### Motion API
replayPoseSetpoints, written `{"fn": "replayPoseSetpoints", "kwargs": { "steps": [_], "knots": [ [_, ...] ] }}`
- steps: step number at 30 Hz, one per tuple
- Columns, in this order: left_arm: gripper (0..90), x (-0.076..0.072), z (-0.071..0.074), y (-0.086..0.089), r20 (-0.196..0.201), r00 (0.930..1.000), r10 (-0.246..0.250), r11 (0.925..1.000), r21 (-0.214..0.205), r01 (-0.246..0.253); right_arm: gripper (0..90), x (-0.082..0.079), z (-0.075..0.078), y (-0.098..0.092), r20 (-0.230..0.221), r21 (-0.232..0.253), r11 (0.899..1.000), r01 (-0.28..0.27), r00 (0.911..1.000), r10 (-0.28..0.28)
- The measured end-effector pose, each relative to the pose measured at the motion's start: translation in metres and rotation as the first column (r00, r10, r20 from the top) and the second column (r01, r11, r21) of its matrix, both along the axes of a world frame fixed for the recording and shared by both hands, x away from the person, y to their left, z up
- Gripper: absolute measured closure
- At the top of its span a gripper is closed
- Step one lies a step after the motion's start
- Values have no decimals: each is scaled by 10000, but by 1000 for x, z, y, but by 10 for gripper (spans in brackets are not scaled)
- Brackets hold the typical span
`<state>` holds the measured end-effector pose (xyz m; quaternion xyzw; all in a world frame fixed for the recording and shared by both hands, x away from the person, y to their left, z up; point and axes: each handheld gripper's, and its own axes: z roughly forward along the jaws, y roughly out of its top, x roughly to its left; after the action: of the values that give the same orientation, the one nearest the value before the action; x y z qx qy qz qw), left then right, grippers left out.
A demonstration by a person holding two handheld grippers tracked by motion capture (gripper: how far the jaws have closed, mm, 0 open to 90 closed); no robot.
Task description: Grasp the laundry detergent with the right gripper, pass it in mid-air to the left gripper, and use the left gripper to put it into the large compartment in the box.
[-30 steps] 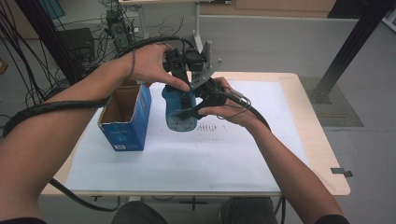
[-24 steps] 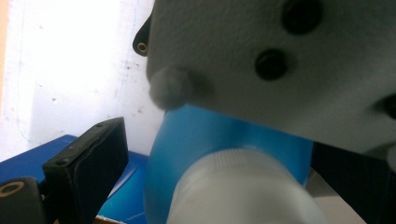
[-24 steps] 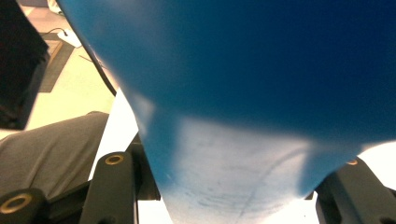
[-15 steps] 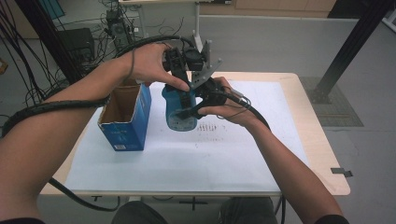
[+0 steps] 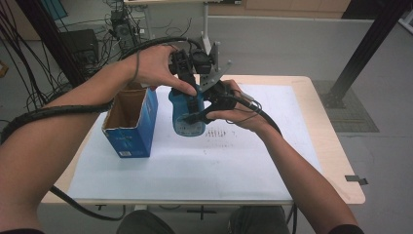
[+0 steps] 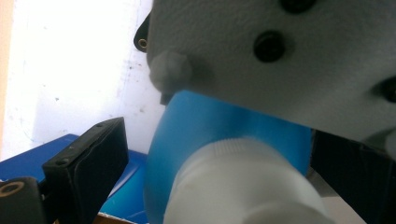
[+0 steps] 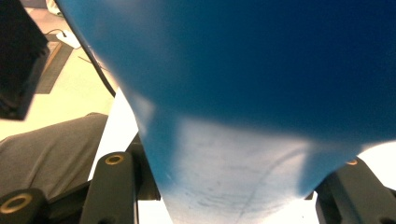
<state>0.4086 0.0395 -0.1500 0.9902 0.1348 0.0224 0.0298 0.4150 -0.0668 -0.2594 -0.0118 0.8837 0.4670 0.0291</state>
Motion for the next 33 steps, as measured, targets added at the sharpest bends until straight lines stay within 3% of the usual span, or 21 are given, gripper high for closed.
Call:
{"fn": "replayPoseSetpoints", "kwargs": {
  "steps": [33],
  "knots": [
    [50,-1,3,-3,115,9999,-27,10000,55,26,445,-1,3,-3,-1,113,9999,24,10000,-24]
  ]
}}
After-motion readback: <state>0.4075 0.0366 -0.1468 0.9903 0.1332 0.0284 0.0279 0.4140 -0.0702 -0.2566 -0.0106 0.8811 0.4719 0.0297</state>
